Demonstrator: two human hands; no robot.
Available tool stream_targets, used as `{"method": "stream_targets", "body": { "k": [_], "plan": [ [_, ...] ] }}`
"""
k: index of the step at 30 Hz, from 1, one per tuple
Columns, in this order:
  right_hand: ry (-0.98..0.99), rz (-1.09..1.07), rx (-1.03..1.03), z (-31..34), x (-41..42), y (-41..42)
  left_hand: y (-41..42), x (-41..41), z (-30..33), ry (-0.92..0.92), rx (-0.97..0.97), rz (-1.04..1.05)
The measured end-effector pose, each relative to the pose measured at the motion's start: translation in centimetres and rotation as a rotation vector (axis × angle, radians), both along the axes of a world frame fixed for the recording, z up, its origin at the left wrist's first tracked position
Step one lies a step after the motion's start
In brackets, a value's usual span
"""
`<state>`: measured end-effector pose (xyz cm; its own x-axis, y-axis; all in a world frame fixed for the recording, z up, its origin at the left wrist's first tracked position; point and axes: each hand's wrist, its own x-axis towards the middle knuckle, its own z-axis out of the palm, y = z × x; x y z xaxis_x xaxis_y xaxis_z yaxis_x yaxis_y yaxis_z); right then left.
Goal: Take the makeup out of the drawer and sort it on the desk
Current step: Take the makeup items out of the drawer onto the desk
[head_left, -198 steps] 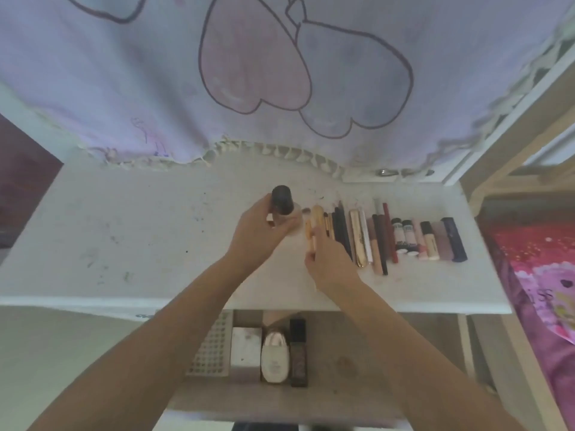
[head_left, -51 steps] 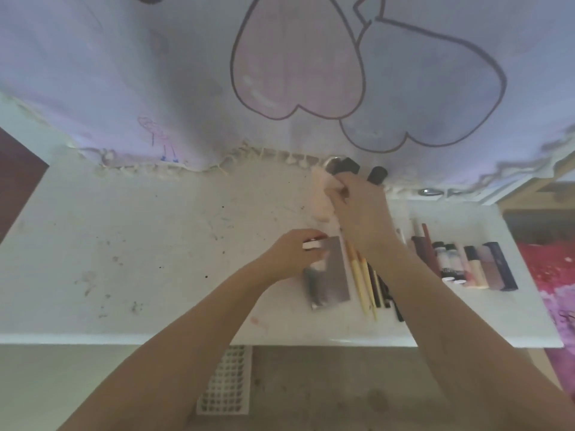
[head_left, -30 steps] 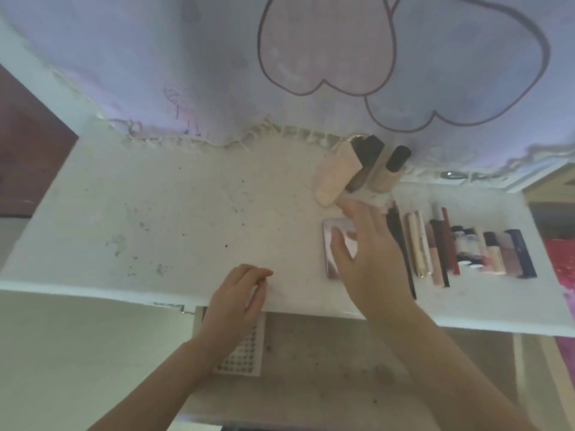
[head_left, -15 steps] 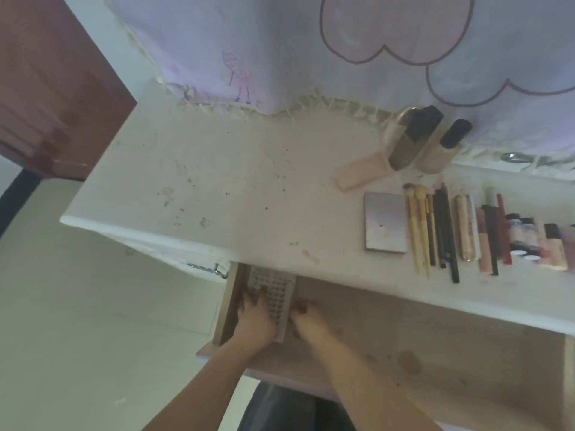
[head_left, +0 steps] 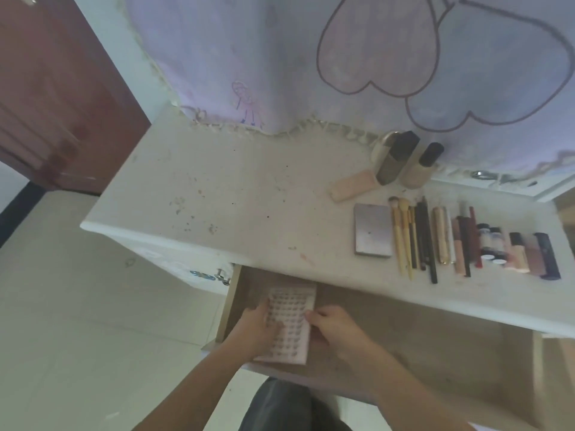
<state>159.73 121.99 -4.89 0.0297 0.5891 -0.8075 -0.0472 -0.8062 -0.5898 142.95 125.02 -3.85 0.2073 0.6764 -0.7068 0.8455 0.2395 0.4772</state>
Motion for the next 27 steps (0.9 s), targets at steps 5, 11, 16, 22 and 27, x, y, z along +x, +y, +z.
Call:
{"method": "stream_targets", "body": {
  "k": [5, 11, 16, 22, 27],
  "plan": [
    [0.046, 0.104, 0.032, 8.1, 3.9, -0.6, 0.4, 0.0, 7.7, -0.237, -0.012, 0.058],
    [-0.116, 0.02, 0.354, 14.8, 5.4, 6.8, 9.0, 3.0, 13.7, -0.372, 0.223, 0.23],
    [-0.423, -0.074, 0.534, 14.4, 5.7, 16.6, 19.9, 7.3, 12.6, -0.376, 0.308, 0.263],
    [-0.589, 0.009, 0.314, 9.3, 7.0, 25.9, 29.2, 10.6, 9.0, -0.232, 0.347, 0.144],
    [-0.746, 0.034, 0.327, 6.5, 6.9, 28.1, 31.6, 11.1, 6.1, -0.081, 0.419, -0.017]
  ]
}}
